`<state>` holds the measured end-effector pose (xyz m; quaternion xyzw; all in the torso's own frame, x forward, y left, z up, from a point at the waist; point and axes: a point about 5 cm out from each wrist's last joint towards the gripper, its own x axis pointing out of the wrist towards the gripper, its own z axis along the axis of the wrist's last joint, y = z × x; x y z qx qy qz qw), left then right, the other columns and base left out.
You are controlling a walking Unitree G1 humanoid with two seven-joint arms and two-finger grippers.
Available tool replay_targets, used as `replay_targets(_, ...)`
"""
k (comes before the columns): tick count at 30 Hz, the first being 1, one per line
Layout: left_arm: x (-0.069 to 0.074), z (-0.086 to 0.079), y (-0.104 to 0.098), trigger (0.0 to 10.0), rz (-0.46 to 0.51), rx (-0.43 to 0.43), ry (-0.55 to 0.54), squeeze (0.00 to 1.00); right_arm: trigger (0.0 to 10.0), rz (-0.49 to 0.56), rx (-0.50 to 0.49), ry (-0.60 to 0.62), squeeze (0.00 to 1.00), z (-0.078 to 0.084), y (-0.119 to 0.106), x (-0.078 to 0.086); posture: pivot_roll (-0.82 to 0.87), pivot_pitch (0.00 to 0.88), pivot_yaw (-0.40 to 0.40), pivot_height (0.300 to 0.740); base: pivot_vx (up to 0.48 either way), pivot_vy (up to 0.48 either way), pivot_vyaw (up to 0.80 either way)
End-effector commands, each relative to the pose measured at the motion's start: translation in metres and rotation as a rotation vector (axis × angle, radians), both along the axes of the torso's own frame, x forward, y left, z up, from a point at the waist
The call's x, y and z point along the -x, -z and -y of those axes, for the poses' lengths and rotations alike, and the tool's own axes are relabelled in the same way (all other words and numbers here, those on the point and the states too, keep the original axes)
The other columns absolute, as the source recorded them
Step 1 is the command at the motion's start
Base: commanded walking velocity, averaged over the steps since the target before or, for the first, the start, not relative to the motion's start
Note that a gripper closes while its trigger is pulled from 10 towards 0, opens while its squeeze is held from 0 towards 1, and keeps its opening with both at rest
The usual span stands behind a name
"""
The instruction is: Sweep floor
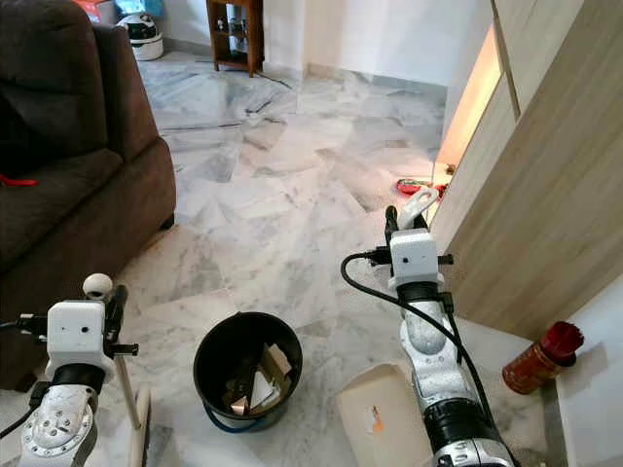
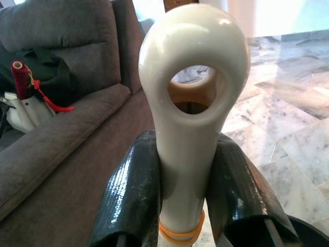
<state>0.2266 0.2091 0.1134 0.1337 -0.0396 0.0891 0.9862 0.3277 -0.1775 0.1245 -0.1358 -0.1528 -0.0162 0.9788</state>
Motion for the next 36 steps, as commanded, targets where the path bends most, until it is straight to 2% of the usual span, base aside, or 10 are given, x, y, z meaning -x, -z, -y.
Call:
replay_targets(1, 0.000, 0.003, -0.010, 10.0, 0.067, -0.014, 0.012, 0.00, 10.0, 0.001, -0.052, 0.000, 0.00, 0.003, -0.003, -0.003, 0.05, 0.041, -0.046, 0.740, 0.000, 0.000, 0.00)
replay_targets(15, 0.000, 0.005, -0.011, 10.0, 0.079, -0.031, 0.020, 0.00, 10.0, -0.116, -0.170, -0.027, 0.00, 0.006, 0.014, -0.005, 0.06, 0.056, -0.054, 0.740, 0.000, 0.000, 0.00)
replay_targets(31, 0.001, 0.010, -0.011, 10.0, 0.085, -0.040, 0.039, 0.00, 10.0, -0.124, -0.192, -0.051, 0.00, 0.006, 0.014, -0.006, 0.04, 0.068, -0.057, 0.740, 0.000, 0.000, 0.00)
replay_targets(36, 0.001, 0.013, -0.010, 10.0, 0.083, -0.038, 0.049, 0.00, 10.0, -0.125, -0.191, -0.054, 0.00, 0.006, 0.014, -0.005, 0.04, 0.068, -0.054, 0.740, -0.274, 0.000, 0.00)
